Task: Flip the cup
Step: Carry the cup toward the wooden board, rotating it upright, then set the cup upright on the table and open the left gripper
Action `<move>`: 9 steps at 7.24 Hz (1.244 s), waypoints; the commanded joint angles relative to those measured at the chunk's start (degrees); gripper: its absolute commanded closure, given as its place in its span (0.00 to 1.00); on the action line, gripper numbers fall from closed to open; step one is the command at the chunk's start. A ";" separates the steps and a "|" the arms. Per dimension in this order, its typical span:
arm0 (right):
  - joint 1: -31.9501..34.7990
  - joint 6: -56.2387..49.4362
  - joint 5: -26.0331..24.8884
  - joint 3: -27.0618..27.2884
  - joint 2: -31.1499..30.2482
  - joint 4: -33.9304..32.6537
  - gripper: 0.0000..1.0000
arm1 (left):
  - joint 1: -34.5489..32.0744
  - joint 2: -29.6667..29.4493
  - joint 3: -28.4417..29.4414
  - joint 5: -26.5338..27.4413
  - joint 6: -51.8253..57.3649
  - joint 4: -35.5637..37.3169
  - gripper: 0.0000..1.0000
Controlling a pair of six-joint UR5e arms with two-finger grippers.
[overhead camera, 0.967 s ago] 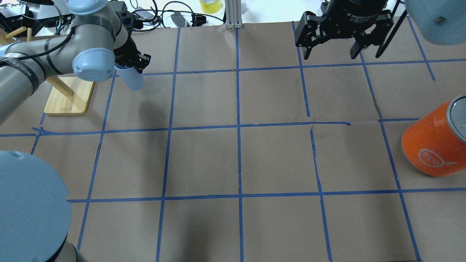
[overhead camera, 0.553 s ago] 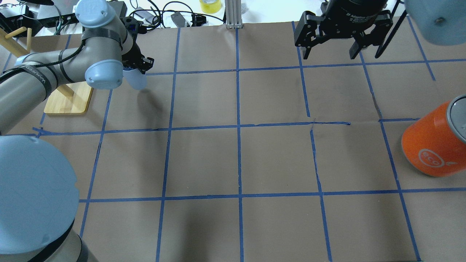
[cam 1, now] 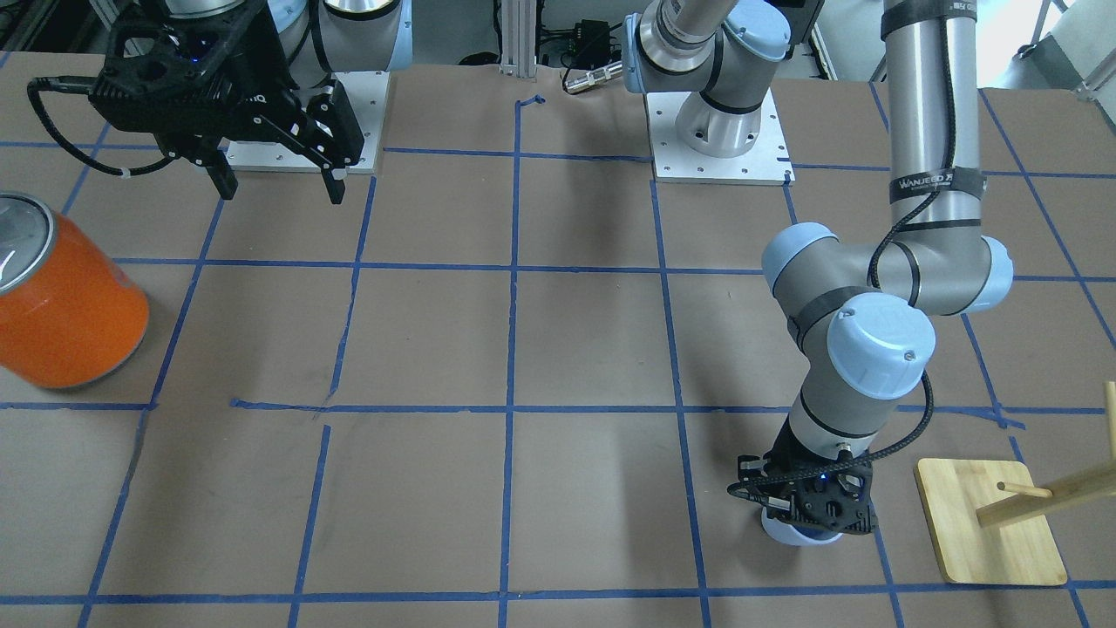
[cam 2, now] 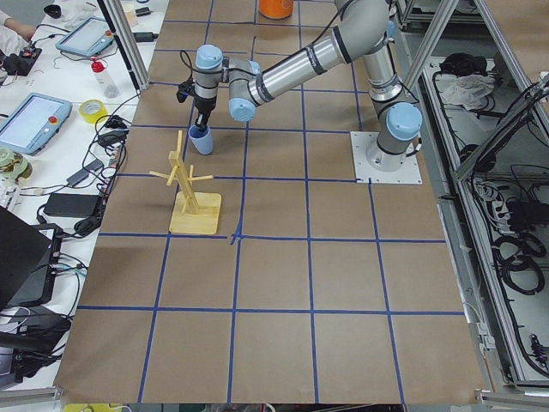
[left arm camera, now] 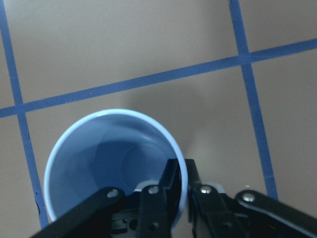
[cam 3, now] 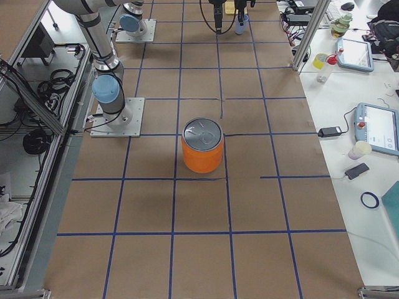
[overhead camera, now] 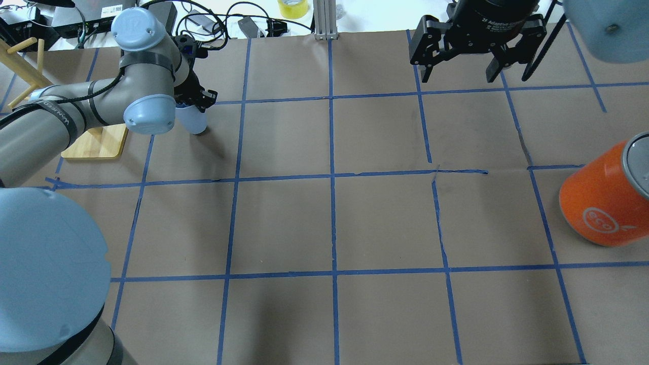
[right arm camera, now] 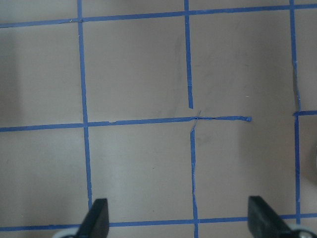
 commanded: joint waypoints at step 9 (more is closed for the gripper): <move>0.06 -2.90 -0.71 0.00 0.00 0.00 0.00 | -4.21 20.03 10.74 -0.02 -15.53 -40.98 0.00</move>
